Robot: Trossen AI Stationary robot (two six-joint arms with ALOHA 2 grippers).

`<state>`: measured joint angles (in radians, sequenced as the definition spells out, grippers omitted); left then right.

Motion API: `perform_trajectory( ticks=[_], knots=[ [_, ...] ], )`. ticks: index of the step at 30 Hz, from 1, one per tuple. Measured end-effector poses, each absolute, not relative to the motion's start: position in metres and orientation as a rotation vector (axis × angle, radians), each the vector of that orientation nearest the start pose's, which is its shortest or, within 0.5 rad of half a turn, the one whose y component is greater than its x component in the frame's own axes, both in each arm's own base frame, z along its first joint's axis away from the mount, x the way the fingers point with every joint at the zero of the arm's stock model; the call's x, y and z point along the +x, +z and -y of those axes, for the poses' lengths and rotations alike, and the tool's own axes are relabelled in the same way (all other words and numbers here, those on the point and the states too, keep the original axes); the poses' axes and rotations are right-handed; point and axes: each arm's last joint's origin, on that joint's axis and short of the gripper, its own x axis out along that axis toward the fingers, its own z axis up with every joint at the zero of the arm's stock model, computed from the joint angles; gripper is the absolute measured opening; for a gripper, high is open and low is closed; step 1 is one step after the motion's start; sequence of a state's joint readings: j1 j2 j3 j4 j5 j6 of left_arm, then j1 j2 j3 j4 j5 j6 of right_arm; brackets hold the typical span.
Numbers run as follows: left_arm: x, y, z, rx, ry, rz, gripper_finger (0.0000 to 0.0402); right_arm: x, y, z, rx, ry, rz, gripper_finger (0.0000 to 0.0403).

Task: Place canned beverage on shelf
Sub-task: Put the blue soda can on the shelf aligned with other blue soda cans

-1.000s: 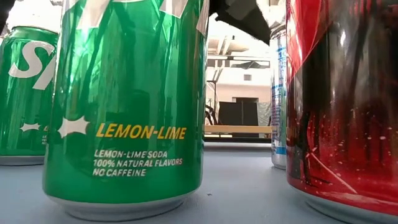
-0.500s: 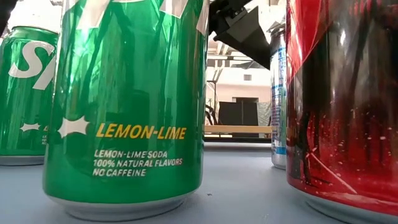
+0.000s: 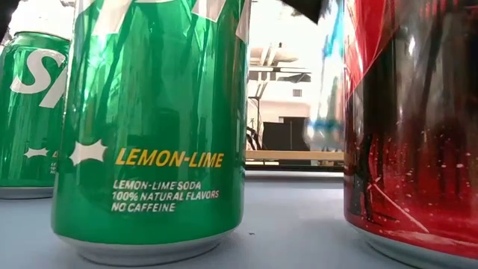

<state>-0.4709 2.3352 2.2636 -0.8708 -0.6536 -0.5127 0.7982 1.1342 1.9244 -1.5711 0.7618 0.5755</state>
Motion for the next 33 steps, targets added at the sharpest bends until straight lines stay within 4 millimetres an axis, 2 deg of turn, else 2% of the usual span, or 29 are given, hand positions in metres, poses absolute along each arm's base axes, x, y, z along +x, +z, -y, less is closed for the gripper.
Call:
perform_trajectory(
  ticks=[4,9,16,21,24,28,33],
  knots=[
    [0.453,0.291,0.205,0.151,0.291,-0.758,0.0214,0.085,0.497,-0.058,0.005,-0.128,-0.531,0.0317],
    [0.438,0.328,0.177,0.237,0.249,-0.774,0.0214,0.084,0.497,-0.058,-0.005,-0.13,-0.527,0.0317],
    [0.401,0.413,0.128,0.233,0.194,-0.634,0.0214,0.084,0.498,-0.056,-0.05,-0.148,-0.511,0.0317],
    [0.386,0.449,0.105,0.169,0.023,-0.475,0.0214,0.084,0.498,-0.056,-0.084,-0.144,-0.512,0.0317],
    [0.379,0.452,0.097,0.159,-0.047,-0.448,0.0214,0.084,0.498,-0.056,-0.09,-0.142,-0.512,0.0317],
    [0.376,0.432,0.084,0.181,-0.046,-0.526,0.0214,0.084,0.498,-0.056,-0.11,-0.136,-0.513,0.0317],
    [0.374,0.409,0.069,0.164,-0.107,-0.506,0.0214,0.082,0.499,-0.053,-0.109,-0.154,-0.499,0.0317]
  ],
)
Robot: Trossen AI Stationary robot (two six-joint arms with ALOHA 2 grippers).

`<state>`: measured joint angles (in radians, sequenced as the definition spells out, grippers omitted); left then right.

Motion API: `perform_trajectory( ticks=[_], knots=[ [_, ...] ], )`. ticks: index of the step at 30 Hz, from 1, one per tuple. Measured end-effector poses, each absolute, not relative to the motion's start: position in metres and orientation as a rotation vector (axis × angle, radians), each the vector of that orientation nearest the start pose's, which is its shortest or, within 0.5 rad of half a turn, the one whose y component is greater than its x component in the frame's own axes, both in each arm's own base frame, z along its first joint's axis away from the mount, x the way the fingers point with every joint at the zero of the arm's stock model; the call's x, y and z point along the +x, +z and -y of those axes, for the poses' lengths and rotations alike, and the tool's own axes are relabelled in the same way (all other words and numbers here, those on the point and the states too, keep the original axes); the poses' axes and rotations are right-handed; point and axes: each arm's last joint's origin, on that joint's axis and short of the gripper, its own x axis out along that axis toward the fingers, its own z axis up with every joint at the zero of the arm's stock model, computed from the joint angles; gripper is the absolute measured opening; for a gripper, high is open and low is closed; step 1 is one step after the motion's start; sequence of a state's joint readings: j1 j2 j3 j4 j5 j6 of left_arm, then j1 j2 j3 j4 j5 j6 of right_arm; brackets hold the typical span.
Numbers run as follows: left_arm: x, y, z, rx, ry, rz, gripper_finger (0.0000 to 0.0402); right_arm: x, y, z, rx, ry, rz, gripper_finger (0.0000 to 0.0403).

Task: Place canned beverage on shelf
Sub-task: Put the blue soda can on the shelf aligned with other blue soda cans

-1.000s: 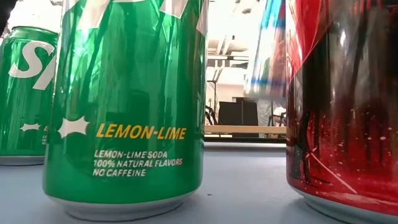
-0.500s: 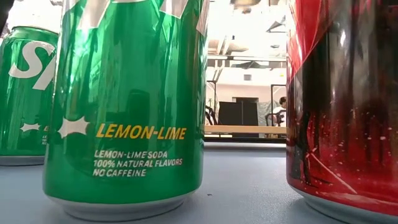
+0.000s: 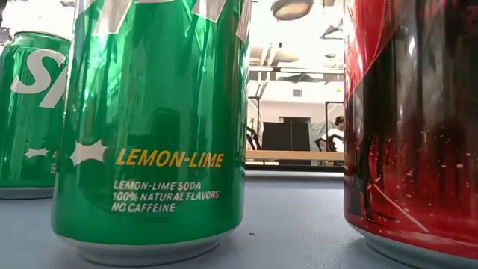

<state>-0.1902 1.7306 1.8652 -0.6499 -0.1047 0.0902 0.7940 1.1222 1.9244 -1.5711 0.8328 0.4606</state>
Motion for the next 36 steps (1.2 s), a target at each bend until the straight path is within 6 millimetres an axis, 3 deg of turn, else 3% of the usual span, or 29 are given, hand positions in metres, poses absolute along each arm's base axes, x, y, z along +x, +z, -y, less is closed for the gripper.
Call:
perform_trajectory(
  ticks=[5,13,18,22,32,36],
  knots=[
    [0.37,0.367,0.044,0.146,-0.047,-0.58,0.0217,0.085,0.499,-0.051,-0.101,-0.215,-0.487,0.0317],
    [0.327,0.336,0.003,0.04,-0.08,-0.493,0.0217,0.088,0.499,-0.043,-0.024,-0.328,-0.467,0.0317],
    [0.308,0.323,-0.011,0.047,-0.043,-0.478,0.0217,0.091,0.499,-0.039,-0.002,-0.382,-0.465,0.0317],
    [0.31,0.307,-0.014,0.079,-0.084,-0.537,0.0217,0.094,0.499,-0.036,0.02,-0.427,-0.466,0.0317],
    [0.31,0.307,-0.034,0.121,-0.062,-0.533,0.0217,0.098,0.498,-0.034,0.035,-0.477,-0.471,0.0317],
    [0.314,0.294,-0.033,0.121,-0.072,-0.569,0.0217,0.1,0.498,-0.035,0.032,-0.478,-0.474,0.0317]
  ],
)
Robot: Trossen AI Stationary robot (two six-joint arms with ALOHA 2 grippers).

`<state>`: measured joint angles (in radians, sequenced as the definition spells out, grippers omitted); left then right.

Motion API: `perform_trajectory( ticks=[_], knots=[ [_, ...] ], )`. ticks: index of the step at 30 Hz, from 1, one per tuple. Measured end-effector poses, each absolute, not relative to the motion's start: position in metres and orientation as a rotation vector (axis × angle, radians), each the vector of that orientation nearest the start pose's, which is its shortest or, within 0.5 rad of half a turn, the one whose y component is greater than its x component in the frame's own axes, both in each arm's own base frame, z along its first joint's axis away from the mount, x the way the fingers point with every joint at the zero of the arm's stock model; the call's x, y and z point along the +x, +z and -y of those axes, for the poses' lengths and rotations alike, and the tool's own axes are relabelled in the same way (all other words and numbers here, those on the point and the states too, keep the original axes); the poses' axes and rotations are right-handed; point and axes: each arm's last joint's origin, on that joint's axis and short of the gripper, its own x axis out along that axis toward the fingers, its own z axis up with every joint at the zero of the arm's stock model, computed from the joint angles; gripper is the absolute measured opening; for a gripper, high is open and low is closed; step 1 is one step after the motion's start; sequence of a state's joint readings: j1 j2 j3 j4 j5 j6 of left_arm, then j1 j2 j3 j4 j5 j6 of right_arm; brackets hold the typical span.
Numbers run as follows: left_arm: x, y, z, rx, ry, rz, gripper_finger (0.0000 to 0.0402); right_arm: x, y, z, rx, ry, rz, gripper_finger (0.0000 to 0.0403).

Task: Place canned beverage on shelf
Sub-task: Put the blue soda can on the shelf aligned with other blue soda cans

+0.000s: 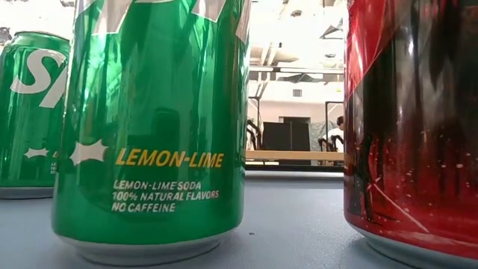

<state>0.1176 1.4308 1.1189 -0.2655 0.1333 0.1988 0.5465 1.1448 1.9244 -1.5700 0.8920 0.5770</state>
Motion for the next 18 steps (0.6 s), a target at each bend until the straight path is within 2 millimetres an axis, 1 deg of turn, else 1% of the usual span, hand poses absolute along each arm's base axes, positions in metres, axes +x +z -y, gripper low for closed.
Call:
perform_trajectory(
  ticks=[3,8,13,18],
  knots=[
    [0.317,0.288,-0.032,0.112,-0.071,-0.592,0.0217,0.101,0.498,-0.035,0.031,-0.477,-0.476,0.0317],
    [0.322,0.28,-0.03,0.148,-0.048,-0.624,0.0217,0.101,0.498,-0.035,0.031,-0.477,-0.476,0.0317],
    [0.326,0.278,-0.031,0.159,-0.026,-0.618,0.0217,0.101,0.498,-0.035,0.031,-0.477,-0.476,0.0317],
    [0.33,0.269,-0.031,0.173,-0.016,-0.652,0.0217,0.101,0.498,-0.035,0.031,-0.477,-0.476,0.0317]
  ],
)
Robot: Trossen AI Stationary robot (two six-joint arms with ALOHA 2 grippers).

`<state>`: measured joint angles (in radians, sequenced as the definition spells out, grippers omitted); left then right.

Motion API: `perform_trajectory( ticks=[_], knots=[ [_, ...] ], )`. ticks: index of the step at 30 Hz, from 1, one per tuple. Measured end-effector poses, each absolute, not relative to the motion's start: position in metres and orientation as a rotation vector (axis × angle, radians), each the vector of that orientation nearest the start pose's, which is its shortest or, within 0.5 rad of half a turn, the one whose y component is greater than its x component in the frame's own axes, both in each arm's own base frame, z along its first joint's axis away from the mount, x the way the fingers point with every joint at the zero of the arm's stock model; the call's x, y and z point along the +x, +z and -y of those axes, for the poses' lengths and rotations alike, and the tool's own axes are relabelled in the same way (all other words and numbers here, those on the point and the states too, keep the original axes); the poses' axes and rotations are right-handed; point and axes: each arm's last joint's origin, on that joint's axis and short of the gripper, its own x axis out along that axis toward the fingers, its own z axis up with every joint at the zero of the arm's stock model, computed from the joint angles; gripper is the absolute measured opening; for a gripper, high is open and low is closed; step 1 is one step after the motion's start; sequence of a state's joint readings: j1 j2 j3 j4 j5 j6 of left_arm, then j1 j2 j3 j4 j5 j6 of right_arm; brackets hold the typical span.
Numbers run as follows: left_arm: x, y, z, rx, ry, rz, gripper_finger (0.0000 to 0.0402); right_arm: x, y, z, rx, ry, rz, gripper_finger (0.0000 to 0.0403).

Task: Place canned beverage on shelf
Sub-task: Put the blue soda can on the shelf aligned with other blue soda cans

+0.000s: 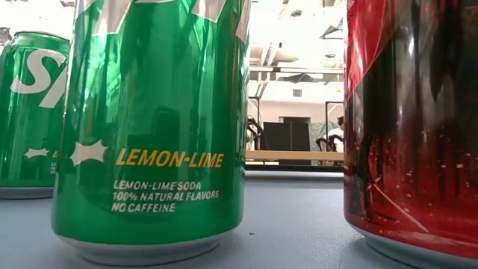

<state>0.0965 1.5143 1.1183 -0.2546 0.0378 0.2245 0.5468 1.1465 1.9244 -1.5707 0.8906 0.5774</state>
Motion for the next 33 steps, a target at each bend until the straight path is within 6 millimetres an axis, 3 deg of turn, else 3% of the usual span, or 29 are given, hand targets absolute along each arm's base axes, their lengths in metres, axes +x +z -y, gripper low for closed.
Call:
perform_trajectory(
  ticks=[10,21,33],
  knots=[
    [0.3308,0.2645,-0.0311,0.167,-0.005,-0.681,0.0218,0.1005,0.4975,-0.0348,0.03,-0.476,-0.477,0.0317],
    [0.3286,0.2619,-0.0309,0.165,-0.001,-0.717,0.0291,0.1005,0.4975,-0.0349,0.029,-0.475,-0.477,0.0317],
    [0.3255,0.2632,-0.0309,0.149,0.021,-0.734,0.0296,0.1005,0.4975,-0.0349,0.029,-0.475,-0.478,0.0317]
  ],
)
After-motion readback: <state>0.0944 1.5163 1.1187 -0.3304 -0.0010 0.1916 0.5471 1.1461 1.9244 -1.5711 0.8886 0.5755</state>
